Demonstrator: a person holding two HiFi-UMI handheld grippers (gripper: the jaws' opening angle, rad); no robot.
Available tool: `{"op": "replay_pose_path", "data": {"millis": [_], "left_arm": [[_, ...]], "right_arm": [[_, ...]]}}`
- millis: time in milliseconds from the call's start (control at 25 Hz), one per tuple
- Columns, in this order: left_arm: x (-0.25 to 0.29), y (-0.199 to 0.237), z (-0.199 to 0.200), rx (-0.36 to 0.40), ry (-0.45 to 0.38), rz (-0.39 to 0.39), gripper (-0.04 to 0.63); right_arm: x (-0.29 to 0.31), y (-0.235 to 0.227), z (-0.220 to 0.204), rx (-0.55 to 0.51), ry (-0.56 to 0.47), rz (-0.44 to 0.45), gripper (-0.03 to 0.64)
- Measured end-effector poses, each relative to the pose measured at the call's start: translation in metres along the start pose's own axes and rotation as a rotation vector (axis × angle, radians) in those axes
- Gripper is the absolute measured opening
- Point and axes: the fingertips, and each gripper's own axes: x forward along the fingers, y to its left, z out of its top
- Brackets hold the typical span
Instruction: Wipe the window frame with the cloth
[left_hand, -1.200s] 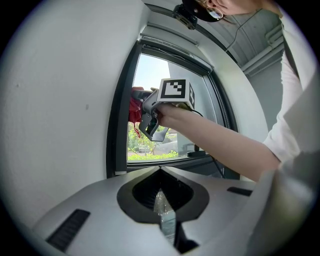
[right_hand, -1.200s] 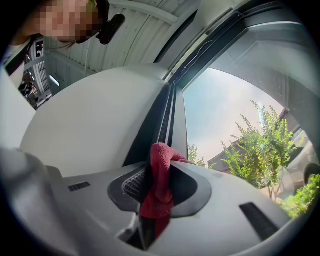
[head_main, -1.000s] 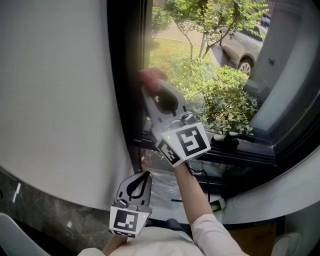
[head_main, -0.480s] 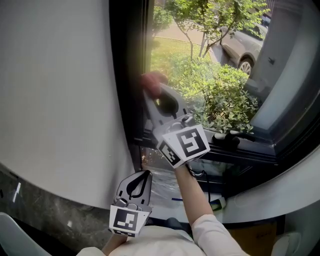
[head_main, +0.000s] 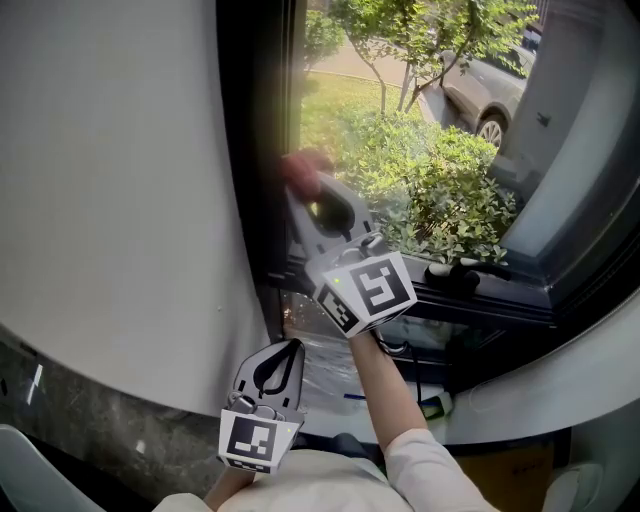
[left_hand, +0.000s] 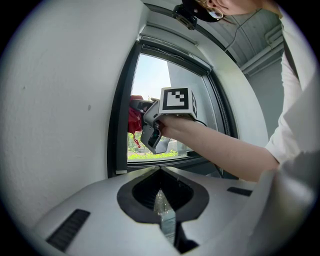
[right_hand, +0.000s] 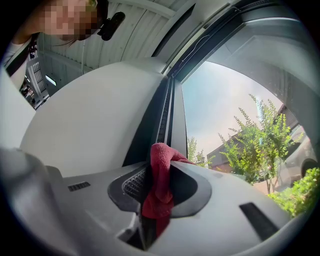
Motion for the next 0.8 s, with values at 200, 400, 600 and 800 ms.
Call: {"op": "replay_pose_path", "data": {"millis": [200, 400, 600, 800], "left_arm": [[0.001, 0.001, 0.003, 0.0, -0.03, 0.003, 0.008], [0.001, 0.0, 0.001, -0.003, 0.0, 0.001, 0.008], [0.001, 0.0, 0.002, -0.006, -0.015, 0.003, 0.008], [0.002, 0.001, 0.002, -0.005, -0.023, 0.003, 0.008]], "right_arm": [[-0.002, 0.001, -0.006, 0.001, 0.011, 0.001, 0.094], [-0.004, 0.002, -0.009, 0.005, 0.021, 0.0, 0.094], [-0.006, 0.002, -0.014, 0.012, 0.026, 0.002, 0.094], [-0.008, 0.003, -0.019, 0.02, 0.034, 0.004, 0.094]]}}
